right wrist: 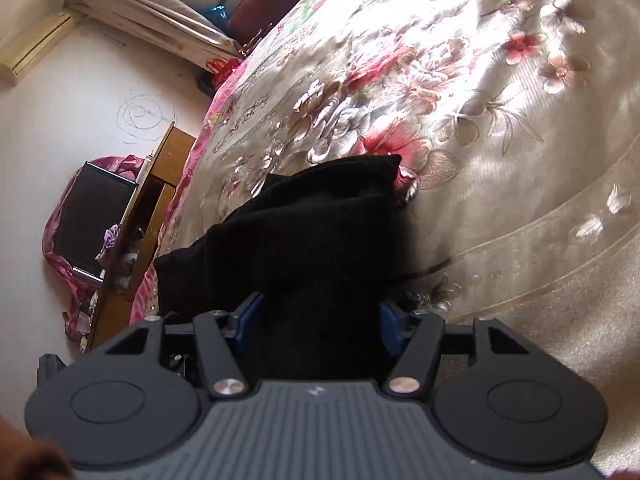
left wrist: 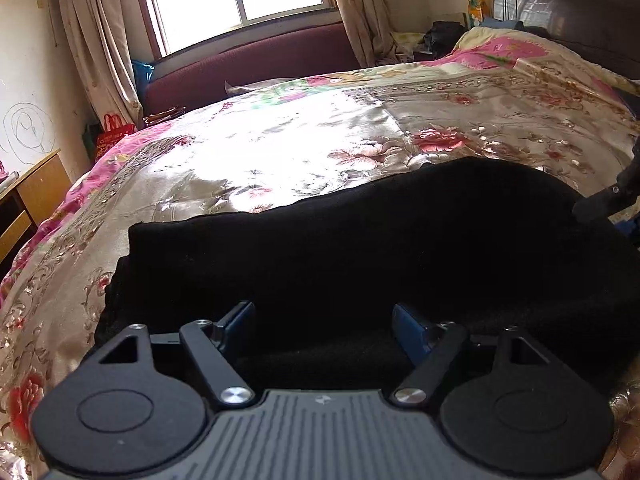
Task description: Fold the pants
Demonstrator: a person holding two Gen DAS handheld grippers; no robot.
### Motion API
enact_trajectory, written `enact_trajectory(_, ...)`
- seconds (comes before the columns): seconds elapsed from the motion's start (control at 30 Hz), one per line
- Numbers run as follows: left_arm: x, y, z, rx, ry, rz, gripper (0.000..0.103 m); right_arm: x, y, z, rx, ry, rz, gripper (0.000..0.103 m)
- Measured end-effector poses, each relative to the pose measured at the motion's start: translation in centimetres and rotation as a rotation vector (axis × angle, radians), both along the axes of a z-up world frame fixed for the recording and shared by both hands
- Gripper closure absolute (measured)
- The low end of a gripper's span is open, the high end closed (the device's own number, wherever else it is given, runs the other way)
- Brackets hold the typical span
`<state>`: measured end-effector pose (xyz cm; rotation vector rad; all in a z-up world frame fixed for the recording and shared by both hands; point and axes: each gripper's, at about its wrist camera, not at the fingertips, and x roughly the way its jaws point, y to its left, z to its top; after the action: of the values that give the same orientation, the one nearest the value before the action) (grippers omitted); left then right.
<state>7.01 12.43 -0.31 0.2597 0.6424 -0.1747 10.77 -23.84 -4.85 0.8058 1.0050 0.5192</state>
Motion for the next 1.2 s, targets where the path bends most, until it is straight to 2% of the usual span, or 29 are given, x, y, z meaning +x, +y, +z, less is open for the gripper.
enact_trajectory(0.1, 0.2, -0.2, -0.1, 0.002, 0.004, 0.002, 0.014, 1.0, -0.7, -1.8, 0.176, 0.04, -0.05, 0.042)
enact_trajectory(0.2, 0.4, -0.3, 0.0, 0.015, 0.008, 0.006, 0.014, 0.9, 0.1, -1.1, 0.23, -0.026, -0.012, 0.043)
enact_trajectory(0.27, 0.4, -0.2, 0.0, 0.02, 0.014, -0.005, 0.014, 0.0, -0.7, -0.8, 0.305, -0.067, 0.002, 0.051)
enact_trajectory(0.37, 0.7, -0.3, -0.2, 0.035, 0.021, -0.027, 0.012, -0.5, -2.5, -2.1, 0.392, -0.066, -0.027, 0.057)
enact_trajectory(0.43, 0.9, -0.3, -0.4, 0.044, 0.021, -0.034, 0.009, 1.2, -1.9, -3.9, 0.331, 0.005, -0.068, 0.056)
enact_trajectory(0.5, 1.3, -0.3, -0.4, 0.051, 0.028, -0.031, 0.007, 2.5, -0.7, -4.5, 0.326, -0.005, -0.053, 0.057)
enact_trajectory(0.6, 1.8, -0.1, -0.2, 0.051, 0.04, -0.021, 0.007, 3.4, 1.4, -3.4, 0.319, -0.012, -0.046, 0.052)
enact_trajectory(0.63, 1.8, 0.0, -0.2, 0.055, 0.045, -0.023, 0.007, 3.2, 1.7, -2.6, 0.291, -0.006, -0.046, 0.061)
enact_trajectory(0.67, 1.8, 0.0, -0.1, 0.061, 0.047, -0.027, 0.007, 2.6, 1.6, -1.6, 0.278, -0.014, -0.042, 0.075)
enact_trajectory(0.77, 1.4, -0.4, 0.0, 0.092, 0.033, -0.057, 0.007, 0.6, 0.0, 0.7, 0.304, -0.089, -0.041, 0.08)
enact_trajectory(0.83, 1.2, -0.8, -0.2, 0.118, 0.025, -0.068, 0.007, 0.5, -0.1, 0.5, 0.227, -0.106, -0.034, 0.079)
enact_trajectory(0.9, 1.4, -0.9, -0.5, 0.126, 0.03, -0.072, 0.007, 1.4, 0.2, -1.1, 0.162, -0.027, -0.04, 0.069)
enact_trajectory(0.93, 1.4, -0.9, -0.5, 0.121, 0.032, -0.071, 0.007, 1.4, -0.1, -2.1, 0.159, 0.022, -0.03, 0.067)
enact_trajectory(1.0, 1.2, -0.7, -0.3, 0.115, 0.029, -0.072, 0.007, 0.9, -0.9, -2.6, 0.185, 0.021, -0.011, 0.066)
enact_trajectory(1.07, 0.9, -0.4, -0.3, 0.112, 0.024, -0.078, 0.007, -0.1, -2.0, -2.4, 0.176, 0.021, -0.005, 0.061)
enact_trajectory(1.2, 1.1, -0.3, -0.5, 0.098, 0.022, -0.078, 0.007, 0.2, -2.1, -3.2, 0.221, 0.028, 0.006, 0.061)
